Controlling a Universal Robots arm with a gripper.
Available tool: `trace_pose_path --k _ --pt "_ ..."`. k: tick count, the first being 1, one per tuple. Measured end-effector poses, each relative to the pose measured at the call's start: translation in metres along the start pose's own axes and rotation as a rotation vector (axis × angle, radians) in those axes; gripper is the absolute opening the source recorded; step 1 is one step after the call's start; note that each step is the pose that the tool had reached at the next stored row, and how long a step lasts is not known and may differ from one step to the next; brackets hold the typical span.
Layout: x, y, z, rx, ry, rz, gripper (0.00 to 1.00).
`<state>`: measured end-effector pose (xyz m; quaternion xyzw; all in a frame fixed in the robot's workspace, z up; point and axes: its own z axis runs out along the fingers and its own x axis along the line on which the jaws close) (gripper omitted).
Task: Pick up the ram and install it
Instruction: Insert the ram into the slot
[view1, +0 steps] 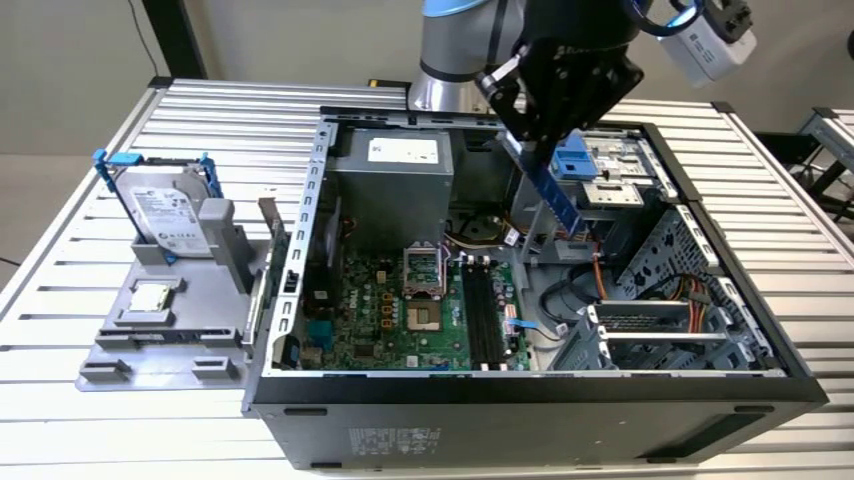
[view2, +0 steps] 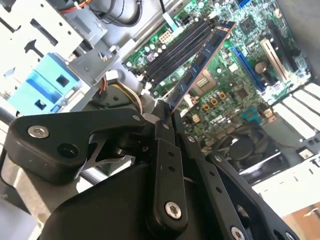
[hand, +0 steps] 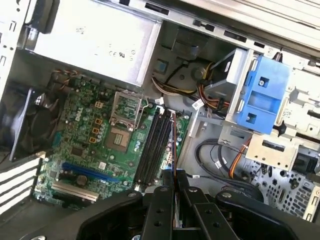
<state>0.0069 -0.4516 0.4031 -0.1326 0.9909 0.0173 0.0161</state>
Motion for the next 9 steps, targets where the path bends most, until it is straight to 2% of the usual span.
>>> trace_pose_path --k 6,9 --pt "0.0001 -0.0001 0.0028 0.0037 -0.0030 0.101 0.00" --pt "0.0001 -0.0001 0.0037 0.0048 -0.0040 0.132 0.00"
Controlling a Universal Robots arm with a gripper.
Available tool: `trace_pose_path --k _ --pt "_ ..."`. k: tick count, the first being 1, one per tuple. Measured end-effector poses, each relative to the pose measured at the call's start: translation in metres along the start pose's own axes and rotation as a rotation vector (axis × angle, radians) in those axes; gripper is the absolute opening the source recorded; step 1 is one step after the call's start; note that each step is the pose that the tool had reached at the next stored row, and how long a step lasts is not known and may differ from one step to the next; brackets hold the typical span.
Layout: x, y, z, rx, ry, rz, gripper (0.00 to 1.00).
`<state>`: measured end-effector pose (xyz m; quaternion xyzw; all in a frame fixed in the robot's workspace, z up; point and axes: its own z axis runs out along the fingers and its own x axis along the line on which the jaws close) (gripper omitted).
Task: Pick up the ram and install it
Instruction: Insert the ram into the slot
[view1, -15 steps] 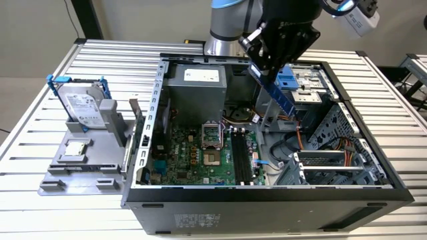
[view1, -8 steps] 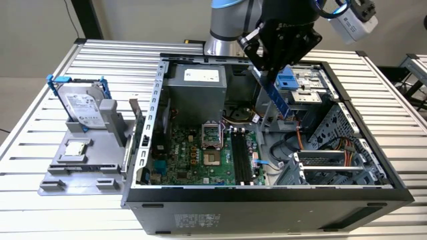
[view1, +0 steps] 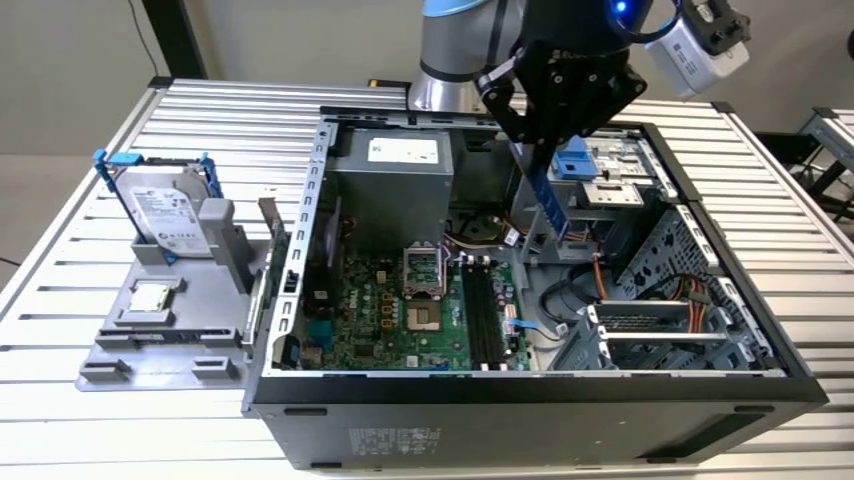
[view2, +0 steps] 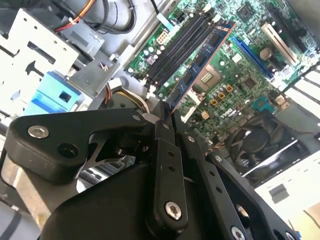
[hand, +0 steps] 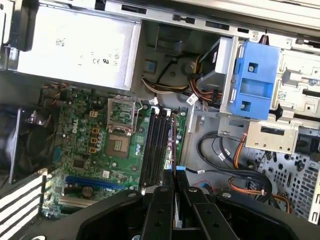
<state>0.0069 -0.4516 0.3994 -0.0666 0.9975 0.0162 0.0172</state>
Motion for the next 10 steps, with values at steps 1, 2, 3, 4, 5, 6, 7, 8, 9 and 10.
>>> trace_pose_path --k 1,2,3,4,5,6,7,8,9,10 --pt "0.0000 0.0000 0.0002 0.0003 -0.0002 0.008 0.00" --pt "0.0000 0.0000 0.0004 0.0007 -0.0004 0.016 0.00" --pt "0.0000 0.0000 0.0005 0.0009 -0.0005 0.021 0.00" --pt "0.0000 0.0000 0.0005 0.0010 -0.0005 0.021 0.00" --pt "0.0000 0.0000 0.0005 0.0009 -0.0005 0.021 0.00" --pt "0.0000 0.0000 0.0006 0.0008 -0.0005 0.021 0.00" --pt "0.0000 0.0000 0.0006 0.0008 -0.0005 0.021 0.00" --pt "0.0000 0.0000 0.0006 0.0008 -0.0004 0.021 0.00" --pt "0.0000 0.0000 0.0006 0.0008 -0.0004 0.021 0.00" --pt "0.0000 0.0000 0.0006 0.0008 -0.0003 0.021 0.00"
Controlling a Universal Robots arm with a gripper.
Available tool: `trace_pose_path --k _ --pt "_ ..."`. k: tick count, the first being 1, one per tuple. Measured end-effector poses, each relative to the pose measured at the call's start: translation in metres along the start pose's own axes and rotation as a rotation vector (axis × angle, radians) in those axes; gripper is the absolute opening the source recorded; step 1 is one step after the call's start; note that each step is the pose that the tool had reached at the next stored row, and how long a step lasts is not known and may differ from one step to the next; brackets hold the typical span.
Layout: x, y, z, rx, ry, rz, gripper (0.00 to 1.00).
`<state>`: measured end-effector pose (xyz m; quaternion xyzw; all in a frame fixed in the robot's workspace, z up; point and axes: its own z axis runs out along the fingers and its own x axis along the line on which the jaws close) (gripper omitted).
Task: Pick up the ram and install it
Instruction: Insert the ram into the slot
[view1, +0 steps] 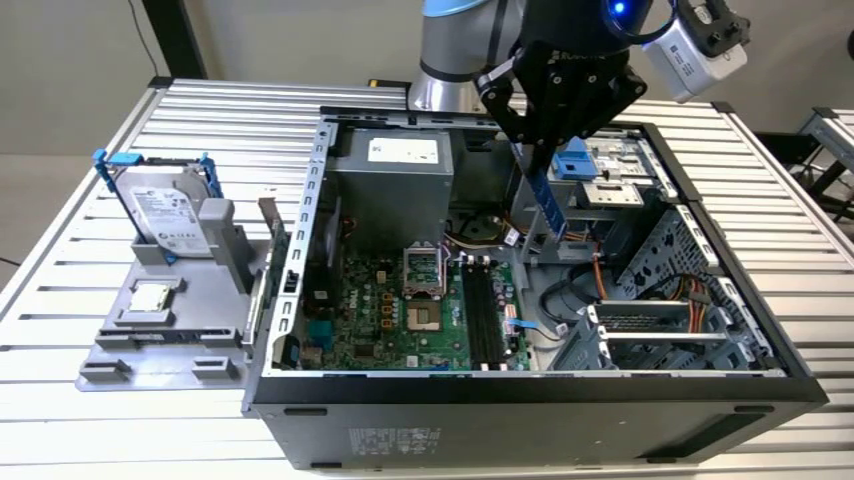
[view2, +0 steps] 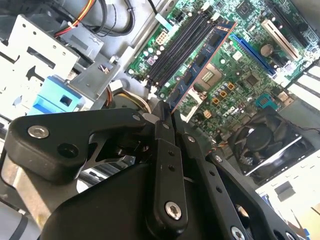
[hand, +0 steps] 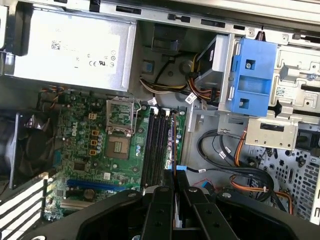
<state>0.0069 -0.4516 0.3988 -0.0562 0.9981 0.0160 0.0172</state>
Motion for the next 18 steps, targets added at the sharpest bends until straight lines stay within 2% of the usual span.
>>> trace_pose_path --k 8,12,18 --pt "0.0000 0.0000 0.0009 0.0000 0.0000 0.006 0.00" --pt "0.0002 -0.0002 0.0061 0.0017 -0.0008 0.037 0.00" --pt "0.0006 -0.0005 0.0163 0.0036 -0.0014 0.060 0.00"
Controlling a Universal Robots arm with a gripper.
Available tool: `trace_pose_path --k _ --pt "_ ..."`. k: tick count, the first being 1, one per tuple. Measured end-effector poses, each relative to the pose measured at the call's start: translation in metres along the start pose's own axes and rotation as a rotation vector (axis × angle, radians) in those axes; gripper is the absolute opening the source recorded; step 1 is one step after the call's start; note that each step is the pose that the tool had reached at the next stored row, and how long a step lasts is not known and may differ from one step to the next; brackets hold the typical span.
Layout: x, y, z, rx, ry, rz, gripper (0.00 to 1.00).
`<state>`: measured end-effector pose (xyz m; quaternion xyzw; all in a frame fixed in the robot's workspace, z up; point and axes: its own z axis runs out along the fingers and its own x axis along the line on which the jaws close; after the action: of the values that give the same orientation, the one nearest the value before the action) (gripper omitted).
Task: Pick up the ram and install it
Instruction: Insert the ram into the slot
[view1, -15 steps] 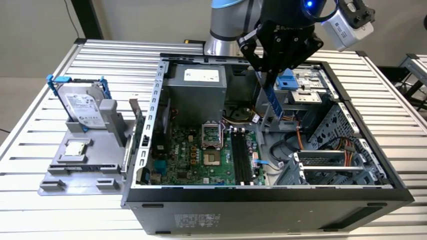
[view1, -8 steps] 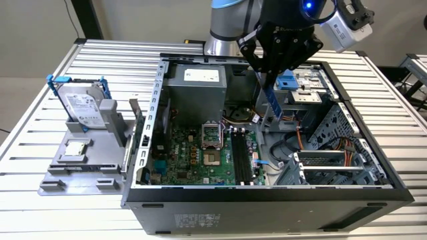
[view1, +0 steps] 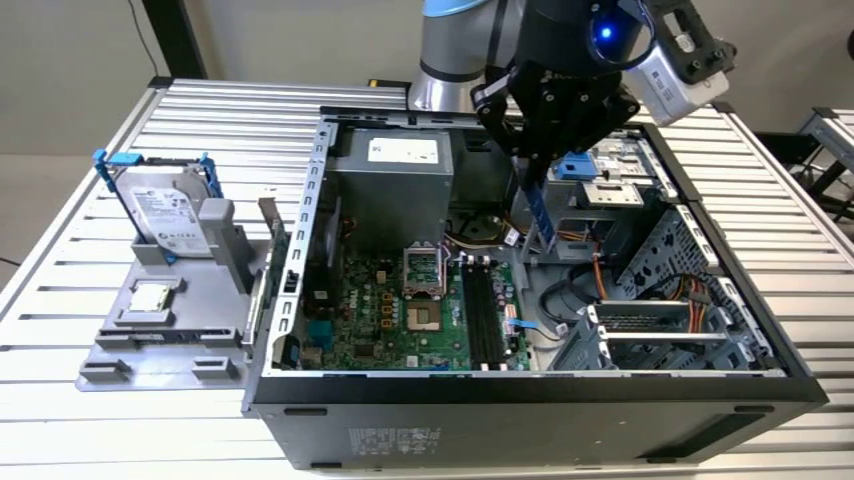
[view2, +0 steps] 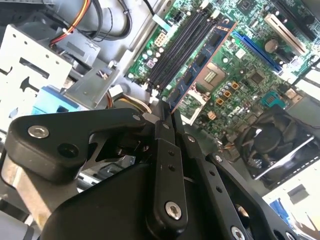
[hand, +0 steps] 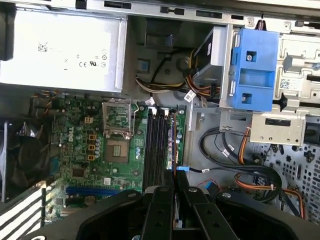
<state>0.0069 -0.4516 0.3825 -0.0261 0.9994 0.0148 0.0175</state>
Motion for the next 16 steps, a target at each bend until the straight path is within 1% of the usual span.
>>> trace_pose_path --k 6,11,13,16 --pt "0.0004 -0.0003 0.0108 0.0019 -0.0015 0.052 0.00" --pt "0.0007 -0.0006 0.0201 0.0042 -0.0035 0.119 0.00" --pt "0.0008 -0.0007 0.0236 0.0047 -0.0038 0.129 0.00" --pt "0.0009 -0.0008 0.0291 0.0047 -0.0038 0.129 0.00"
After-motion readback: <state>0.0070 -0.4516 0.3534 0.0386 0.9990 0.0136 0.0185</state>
